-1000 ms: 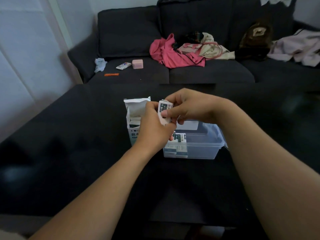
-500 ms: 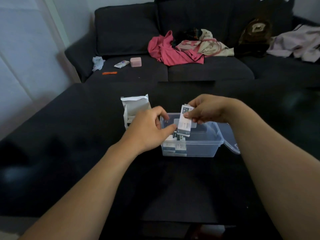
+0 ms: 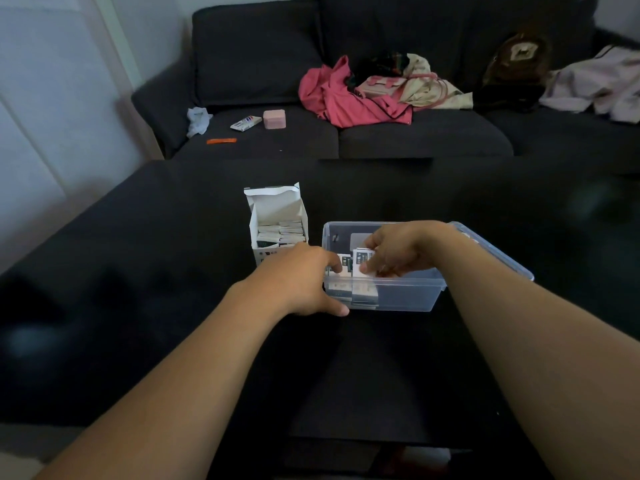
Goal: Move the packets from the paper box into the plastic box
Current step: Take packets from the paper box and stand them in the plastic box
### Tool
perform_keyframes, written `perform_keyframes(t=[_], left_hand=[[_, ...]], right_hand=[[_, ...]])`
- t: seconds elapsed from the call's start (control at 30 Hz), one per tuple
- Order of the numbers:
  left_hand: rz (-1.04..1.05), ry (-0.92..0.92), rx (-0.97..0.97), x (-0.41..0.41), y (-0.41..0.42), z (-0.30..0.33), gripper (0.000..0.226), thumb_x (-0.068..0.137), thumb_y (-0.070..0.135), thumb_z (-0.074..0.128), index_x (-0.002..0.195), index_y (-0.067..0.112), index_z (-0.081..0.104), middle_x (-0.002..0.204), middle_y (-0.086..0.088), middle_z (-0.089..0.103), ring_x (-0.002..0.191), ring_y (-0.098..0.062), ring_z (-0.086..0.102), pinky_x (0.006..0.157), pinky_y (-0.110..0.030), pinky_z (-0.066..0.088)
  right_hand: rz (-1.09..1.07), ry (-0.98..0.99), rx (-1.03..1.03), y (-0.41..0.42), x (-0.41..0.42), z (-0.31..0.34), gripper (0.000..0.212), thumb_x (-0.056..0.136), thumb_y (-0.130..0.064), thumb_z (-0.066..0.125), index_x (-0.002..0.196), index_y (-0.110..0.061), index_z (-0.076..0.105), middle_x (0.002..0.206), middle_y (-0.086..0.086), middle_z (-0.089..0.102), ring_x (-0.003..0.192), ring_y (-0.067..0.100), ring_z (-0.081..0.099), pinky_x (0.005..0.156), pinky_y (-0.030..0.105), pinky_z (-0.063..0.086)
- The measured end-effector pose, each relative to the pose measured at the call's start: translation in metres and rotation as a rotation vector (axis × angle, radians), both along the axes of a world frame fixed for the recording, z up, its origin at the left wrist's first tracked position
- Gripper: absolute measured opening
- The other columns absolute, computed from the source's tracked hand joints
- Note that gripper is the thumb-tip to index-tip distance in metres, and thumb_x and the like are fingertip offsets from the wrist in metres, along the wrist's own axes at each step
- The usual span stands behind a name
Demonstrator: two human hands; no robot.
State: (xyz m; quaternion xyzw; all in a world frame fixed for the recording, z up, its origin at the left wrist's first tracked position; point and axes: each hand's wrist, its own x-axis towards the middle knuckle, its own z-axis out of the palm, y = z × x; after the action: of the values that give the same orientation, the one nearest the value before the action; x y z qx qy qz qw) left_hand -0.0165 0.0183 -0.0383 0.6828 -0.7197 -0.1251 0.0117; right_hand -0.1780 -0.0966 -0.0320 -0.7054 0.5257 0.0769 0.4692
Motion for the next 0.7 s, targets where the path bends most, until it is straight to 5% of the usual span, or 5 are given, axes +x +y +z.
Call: perform_keyframes(t=[0.13,0.3,0.5,0.7], left_hand=[[-0.007,-0.010,-0.005,0.000,-0.003,-0.004,0.072,0.072,0.060,0.081,0.135,0.034,0.058,0.127,0.001,0.063,0.113,-0.021,0.061,0.085,-0.035,0.050],[-0.019,-0.017,-0.019,0.000,-0.003,-0.006,0.064,0.074,0.060,0.079,0.129,0.032,0.061,0.121,0.002,0.066,0.106,-0.019,0.062,0.082,-0.033,0.048],[-0.018,-0.016,-0.024,-0.001,0.000,-0.003,0.060,0.077,0.058,0.078,0.129,0.030,0.062,0.115,0.002,0.065,0.096,-0.014,0.055,0.077,-0.030,0.041],[-0.011,-0.049,-0.009,-0.004,0.001,-0.001,0.053,0.080,0.059,0.075,0.121,0.028,0.065,0.109,0.004,0.065,0.094,-0.015,0.058,0.073,-0.030,0.041]], right_hand=[[0.015,0.061,-0.045,0.004,0.005,-0.001,0.042,0.094,-0.013,0.068,0.133,-0.020,0.055,0.118,0.008,0.064,0.106,0.023,0.067,0.098,0.041,0.057],[0.031,0.123,-0.094,0.009,0.011,0.000,0.049,0.094,-0.008,0.068,0.139,-0.016,0.052,0.107,0.002,0.060,0.085,0.015,0.067,0.069,0.026,0.058],[0.132,0.255,-0.179,0.005,0.016,-0.001,0.050,0.088,-0.015,0.077,0.133,-0.014,0.057,0.120,0.006,0.066,0.098,0.021,0.072,0.089,0.037,0.061],[0.167,0.356,-0.182,0.005,0.020,-0.005,0.054,0.081,-0.011,0.080,0.129,-0.016,0.056,0.106,0.010,0.070,0.090,0.024,0.076,0.087,0.040,0.062]])
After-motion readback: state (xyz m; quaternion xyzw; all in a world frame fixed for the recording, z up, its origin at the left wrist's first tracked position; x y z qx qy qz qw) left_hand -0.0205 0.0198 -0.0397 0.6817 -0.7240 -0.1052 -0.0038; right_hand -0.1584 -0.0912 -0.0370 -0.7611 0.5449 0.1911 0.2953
